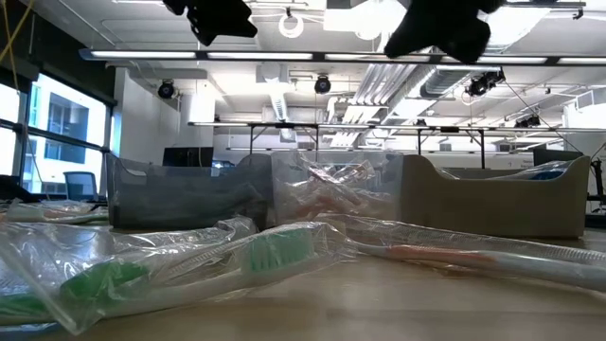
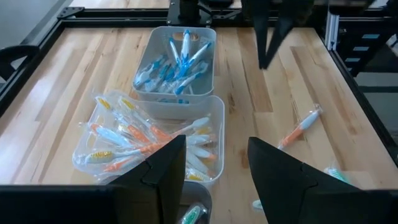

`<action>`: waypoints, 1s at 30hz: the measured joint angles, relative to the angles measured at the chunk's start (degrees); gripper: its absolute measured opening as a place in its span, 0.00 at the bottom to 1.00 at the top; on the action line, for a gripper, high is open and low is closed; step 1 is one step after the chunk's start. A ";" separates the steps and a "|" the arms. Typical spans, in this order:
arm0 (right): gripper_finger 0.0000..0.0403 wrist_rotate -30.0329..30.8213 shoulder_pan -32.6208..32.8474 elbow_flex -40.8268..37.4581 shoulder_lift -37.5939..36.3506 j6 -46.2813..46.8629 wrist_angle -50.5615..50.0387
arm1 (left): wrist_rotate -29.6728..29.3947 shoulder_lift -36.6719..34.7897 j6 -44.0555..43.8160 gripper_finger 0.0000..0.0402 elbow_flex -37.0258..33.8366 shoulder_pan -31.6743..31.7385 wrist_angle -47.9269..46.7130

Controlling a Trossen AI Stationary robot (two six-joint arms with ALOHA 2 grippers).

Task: Pick & Place Toothbrushes
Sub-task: Put the orange toothbrush into the transparent bin

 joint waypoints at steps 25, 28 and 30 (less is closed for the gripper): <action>0.01 -14.62 5.00 11.53 18.44 19.51 -7.31 | -0.06 0.00 3.10 0.42 -0.02 0.00 -0.13; 0.01 -15.70 4.97 13.77 20.93 21.02 -10.82 | -0.06 0.00 3.08 0.42 -0.02 0.00 -0.13; 0.01 -16.30 4.96 14.83 22.07 22.61 -12.98 | -0.06 0.00 3.06 0.42 -0.03 0.00 -0.14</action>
